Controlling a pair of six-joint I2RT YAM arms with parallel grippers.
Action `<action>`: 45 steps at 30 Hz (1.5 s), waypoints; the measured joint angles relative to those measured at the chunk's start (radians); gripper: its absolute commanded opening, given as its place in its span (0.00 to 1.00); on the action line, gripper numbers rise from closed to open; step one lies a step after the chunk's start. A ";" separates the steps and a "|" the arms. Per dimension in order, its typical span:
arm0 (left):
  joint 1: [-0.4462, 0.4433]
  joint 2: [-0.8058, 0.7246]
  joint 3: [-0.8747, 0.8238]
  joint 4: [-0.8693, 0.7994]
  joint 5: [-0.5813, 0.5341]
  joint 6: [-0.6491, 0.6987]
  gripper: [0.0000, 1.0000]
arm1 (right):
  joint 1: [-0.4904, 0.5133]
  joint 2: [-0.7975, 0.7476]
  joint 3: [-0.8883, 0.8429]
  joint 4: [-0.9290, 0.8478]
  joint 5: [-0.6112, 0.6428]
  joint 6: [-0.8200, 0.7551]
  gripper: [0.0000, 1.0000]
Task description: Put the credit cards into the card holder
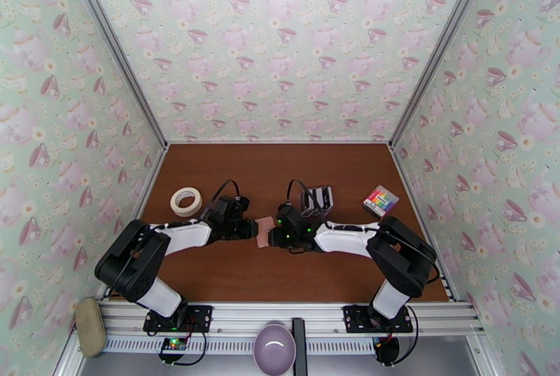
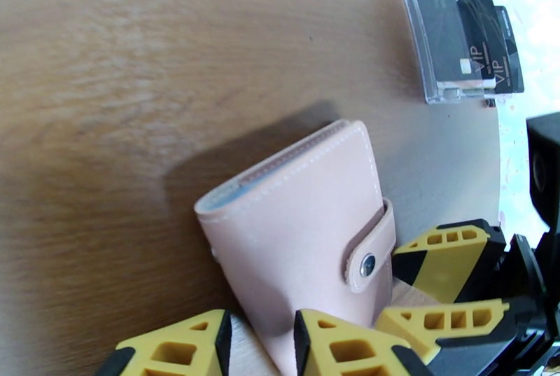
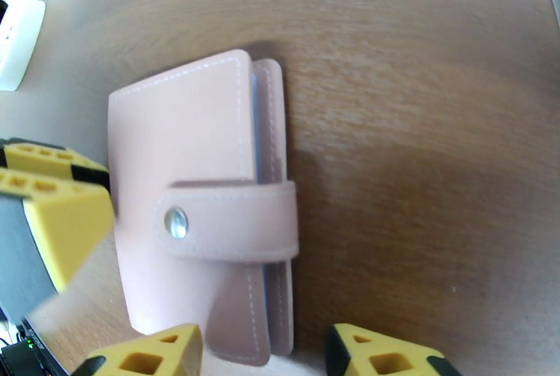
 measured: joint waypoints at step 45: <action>0.173 -0.417 0.077 -0.227 -0.385 0.090 0.59 | -0.319 -0.549 0.013 -0.308 0.185 -0.230 0.79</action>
